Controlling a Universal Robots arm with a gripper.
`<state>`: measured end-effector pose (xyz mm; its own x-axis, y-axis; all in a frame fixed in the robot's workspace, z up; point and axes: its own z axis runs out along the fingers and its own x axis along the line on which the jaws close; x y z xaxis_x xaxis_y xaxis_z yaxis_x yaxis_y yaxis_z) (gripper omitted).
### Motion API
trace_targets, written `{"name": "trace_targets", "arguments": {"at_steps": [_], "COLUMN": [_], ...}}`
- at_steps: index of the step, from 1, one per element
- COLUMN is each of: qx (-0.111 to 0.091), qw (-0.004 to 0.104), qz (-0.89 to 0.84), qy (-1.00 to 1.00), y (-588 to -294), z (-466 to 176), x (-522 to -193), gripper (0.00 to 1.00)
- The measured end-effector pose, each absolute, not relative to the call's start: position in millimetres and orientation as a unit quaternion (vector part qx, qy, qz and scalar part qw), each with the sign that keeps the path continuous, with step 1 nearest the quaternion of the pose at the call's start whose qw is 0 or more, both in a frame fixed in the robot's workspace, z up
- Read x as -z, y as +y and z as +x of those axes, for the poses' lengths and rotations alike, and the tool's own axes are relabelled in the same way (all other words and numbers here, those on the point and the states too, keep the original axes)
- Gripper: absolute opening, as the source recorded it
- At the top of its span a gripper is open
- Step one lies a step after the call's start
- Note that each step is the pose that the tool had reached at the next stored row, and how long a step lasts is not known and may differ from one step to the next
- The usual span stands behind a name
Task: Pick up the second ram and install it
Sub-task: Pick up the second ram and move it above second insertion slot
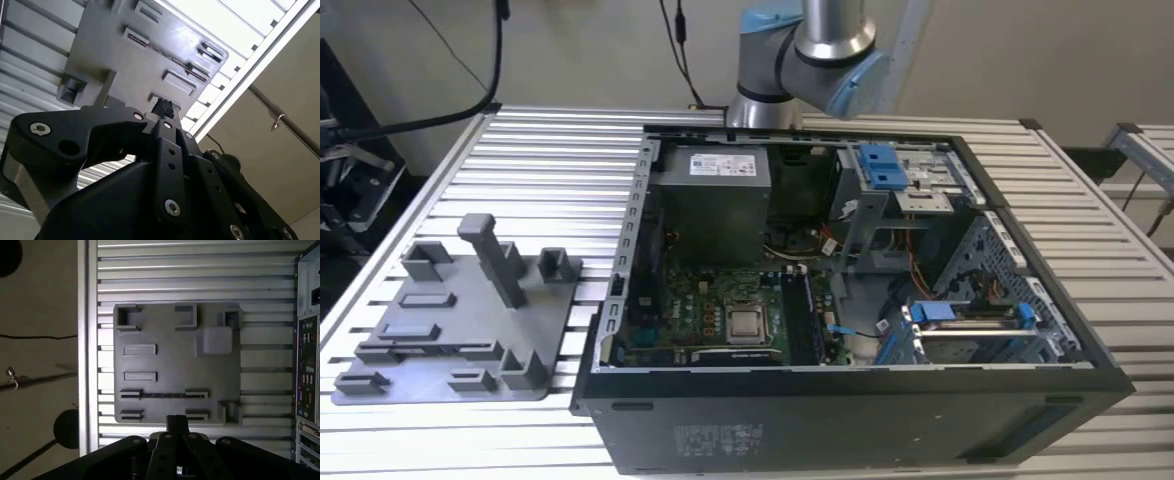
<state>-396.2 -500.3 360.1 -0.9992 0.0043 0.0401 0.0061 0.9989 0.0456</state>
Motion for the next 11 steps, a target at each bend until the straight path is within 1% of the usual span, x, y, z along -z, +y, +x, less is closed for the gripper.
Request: {"name": "trace_targets", "arguments": {"at_steps": [11], "qx": [0.017], "qw": [0.021], "qz": [0.044], "qy": [-0.999], "y": [-500.3], "z": [-396.2], "x": [-360.2], "gripper": [0.11]}}
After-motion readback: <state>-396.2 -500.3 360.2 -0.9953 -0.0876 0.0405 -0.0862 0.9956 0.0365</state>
